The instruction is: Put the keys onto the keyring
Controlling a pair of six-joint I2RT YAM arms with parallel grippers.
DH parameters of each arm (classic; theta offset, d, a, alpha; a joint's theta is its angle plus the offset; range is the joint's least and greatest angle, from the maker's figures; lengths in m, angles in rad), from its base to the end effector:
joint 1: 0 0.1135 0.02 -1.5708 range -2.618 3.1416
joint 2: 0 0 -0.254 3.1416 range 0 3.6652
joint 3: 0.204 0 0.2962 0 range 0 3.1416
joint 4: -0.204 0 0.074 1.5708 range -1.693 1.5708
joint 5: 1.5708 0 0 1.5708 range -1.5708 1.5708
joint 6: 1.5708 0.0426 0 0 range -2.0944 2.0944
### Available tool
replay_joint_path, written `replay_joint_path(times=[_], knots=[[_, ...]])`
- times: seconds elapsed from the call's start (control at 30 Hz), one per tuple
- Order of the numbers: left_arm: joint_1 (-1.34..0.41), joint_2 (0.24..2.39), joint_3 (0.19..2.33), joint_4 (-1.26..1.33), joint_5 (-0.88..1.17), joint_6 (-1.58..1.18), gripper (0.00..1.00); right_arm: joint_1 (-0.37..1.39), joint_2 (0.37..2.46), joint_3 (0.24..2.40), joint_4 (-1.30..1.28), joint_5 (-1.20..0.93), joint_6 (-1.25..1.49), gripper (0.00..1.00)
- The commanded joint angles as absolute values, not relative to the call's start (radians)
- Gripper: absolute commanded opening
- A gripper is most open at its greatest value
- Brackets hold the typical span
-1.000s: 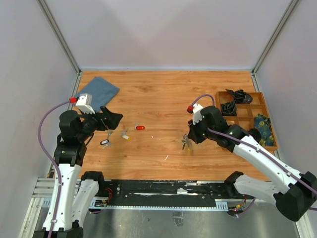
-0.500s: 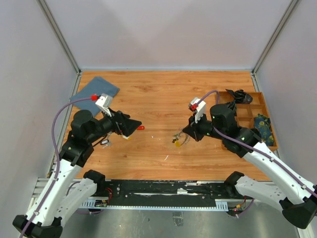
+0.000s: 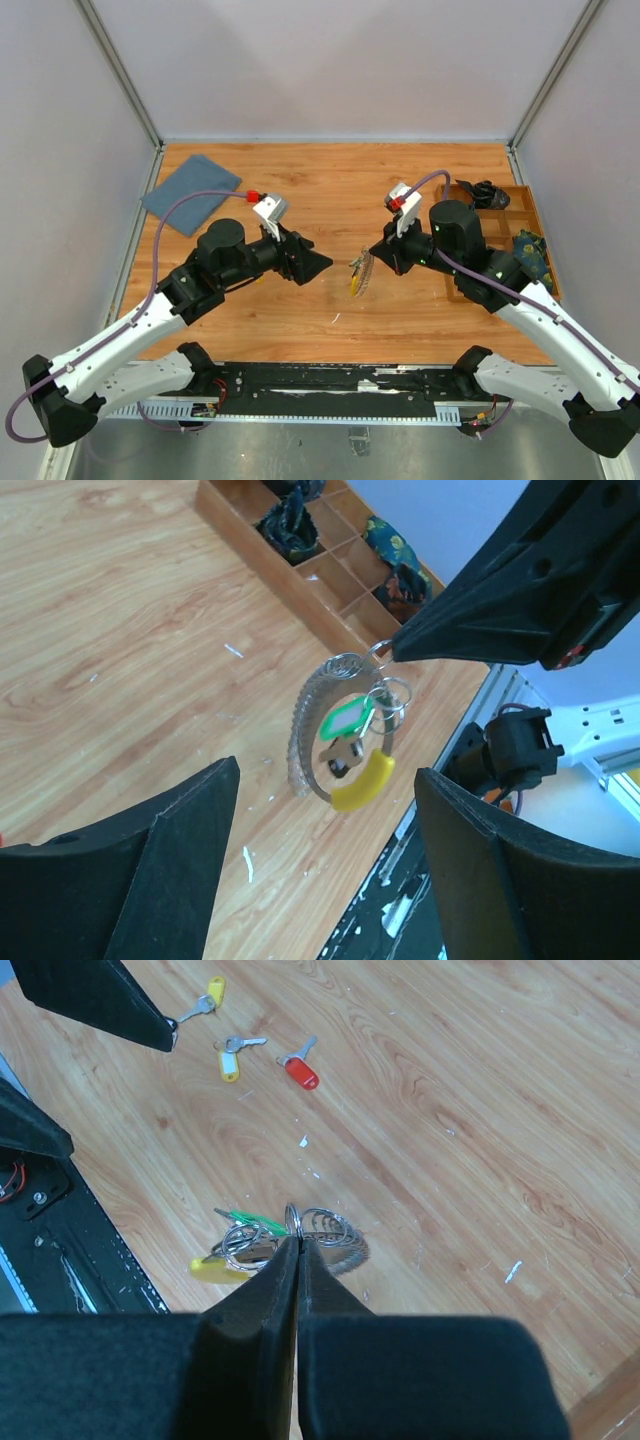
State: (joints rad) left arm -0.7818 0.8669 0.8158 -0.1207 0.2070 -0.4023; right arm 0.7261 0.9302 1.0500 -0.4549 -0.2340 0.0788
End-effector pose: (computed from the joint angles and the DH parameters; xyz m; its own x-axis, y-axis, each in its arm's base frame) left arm 0.1800 -0.1911 0.3325 -0.4379 -0.1052 -0.8929 0.7192 0.5549 -0.4181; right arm 0.1864 0.1787 0.3734 -0.3089 -0.1718 -0.9354 -0.7877 0.5974 0.1504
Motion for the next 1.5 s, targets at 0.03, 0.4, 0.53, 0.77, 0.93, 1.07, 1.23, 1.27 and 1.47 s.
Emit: replay_joint_path(times=[0.03, 0.4, 0.53, 0.77, 0.93, 1.07, 1.23, 1.27, 1.47], knots=[[-0.868, 0.919, 0.902, -0.025, 0.129, -0.351, 0.74, 0.748, 0.916, 1.101, -0.483, -0.19, 0.099, 0.0], [-1.127, 1.08, 1.02, -0.065, -0.213, -0.249, 0.93, 0.751, 0.906, 1.146, -0.528, -0.101, 0.185, 0.0], [-1.168, 1.117, 1.014, -0.061, -0.315, -0.232, 0.96, 0.75, 0.896, 1.152, -0.531, -0.099, 0.205, 0.0], [-1.236, 1.208, 1.046, -0.037, -0.421, -0.191, 0.95, 0.75, 0.882, 1.154, -0.522, -0.096, 0.24, 0.0], [-1.292, 1.271, 1.087, -0.01, -0.504, -0.177, 0.95, 0.751, 0.883, 1.153, -0.509, -0.092, 0.273, 0.0], [-1.324, 1.302, 1.097, 0.009, -0.588, -0.204, 0.94, 0.75, 0.884, 1.15, -0.503, -0.089, 0.296, 0.0], [-1.33, 1.314, 1.085, -0.016, -0.693, -0.244, 0.78, 0.752, 0.881, 1.147, -0.511, -0.067, 0.305, 0.0], [-1.33, 1.3, 1.075, -0.025, -0.711, -0.258, 0.77, 0.751, 0.88, 1.145, -0.524, -0.046, 0.304, 0.0], [-1.302, 1.137, 0.93, -0.055, -0.737, -0.368, 0.82, 0.75, 0.869, 1.067, -0.602, 0.105, 0.318, 0.21]])
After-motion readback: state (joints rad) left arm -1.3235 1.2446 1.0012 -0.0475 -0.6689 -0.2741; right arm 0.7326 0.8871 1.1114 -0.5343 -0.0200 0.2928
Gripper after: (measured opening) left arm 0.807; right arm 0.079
